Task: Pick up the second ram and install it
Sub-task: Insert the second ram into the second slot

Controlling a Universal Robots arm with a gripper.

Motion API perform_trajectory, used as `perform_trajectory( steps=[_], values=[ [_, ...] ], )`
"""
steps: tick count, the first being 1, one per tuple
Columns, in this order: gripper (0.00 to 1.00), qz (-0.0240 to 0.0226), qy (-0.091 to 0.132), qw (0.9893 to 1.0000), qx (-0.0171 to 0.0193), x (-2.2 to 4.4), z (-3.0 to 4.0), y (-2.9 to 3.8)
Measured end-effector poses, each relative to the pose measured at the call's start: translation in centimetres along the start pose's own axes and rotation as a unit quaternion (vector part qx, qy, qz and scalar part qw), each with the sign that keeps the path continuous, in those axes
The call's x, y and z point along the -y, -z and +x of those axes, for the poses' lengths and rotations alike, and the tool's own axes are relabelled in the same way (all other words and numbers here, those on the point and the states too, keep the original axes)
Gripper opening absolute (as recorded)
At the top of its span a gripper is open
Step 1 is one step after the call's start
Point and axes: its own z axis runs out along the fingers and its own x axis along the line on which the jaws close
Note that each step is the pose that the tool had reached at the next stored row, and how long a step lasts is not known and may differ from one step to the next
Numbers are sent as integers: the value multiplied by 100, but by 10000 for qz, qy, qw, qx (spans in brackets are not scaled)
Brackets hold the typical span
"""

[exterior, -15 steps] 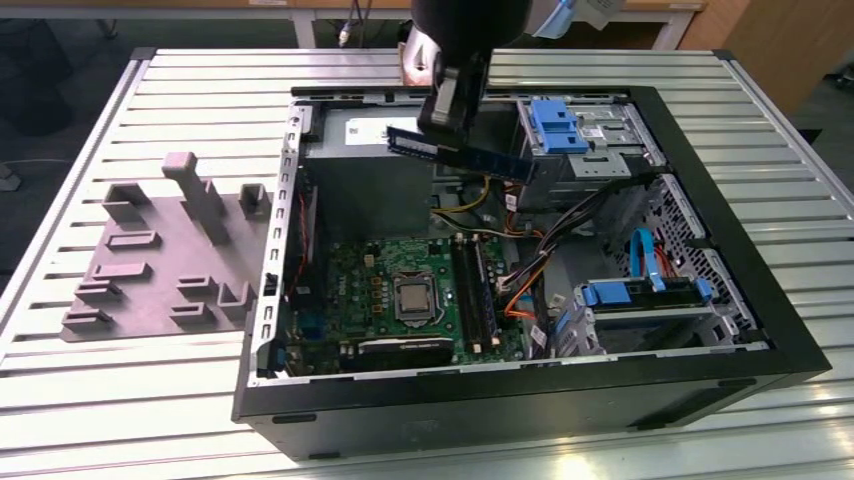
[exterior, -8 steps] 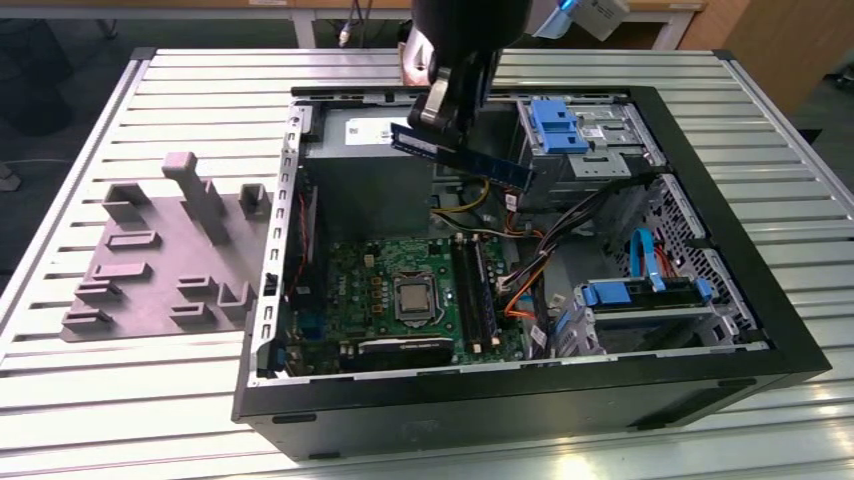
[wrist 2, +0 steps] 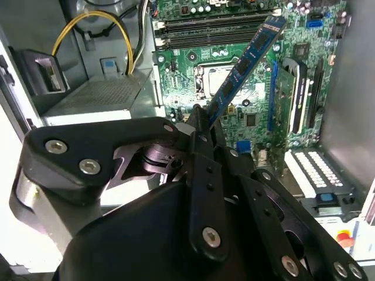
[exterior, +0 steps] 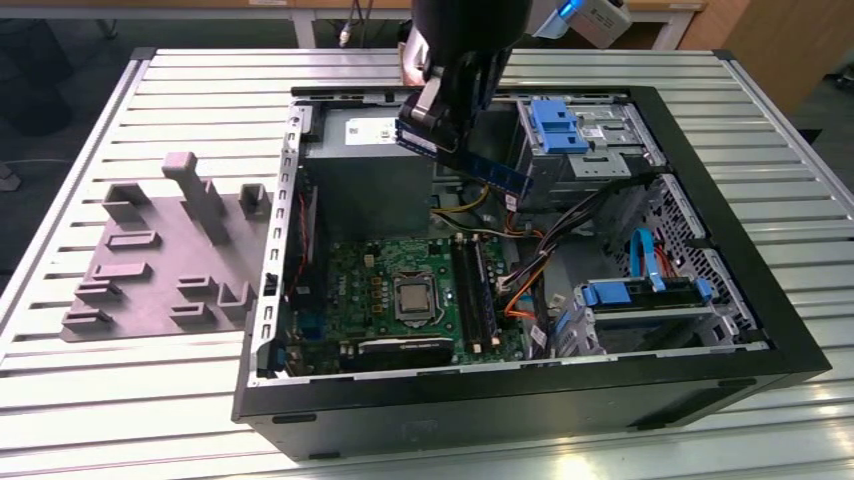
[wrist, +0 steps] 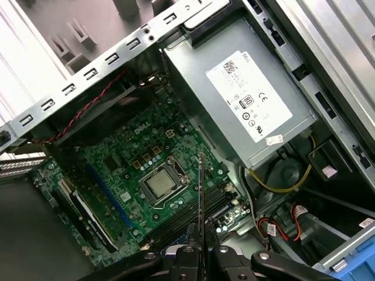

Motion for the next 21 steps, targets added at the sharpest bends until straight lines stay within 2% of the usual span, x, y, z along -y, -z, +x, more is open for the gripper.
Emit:
perform_trajectory(
  steps=[21],
  values=[
    [15,2,-84,10000,1,0,0,0]
  ],
)
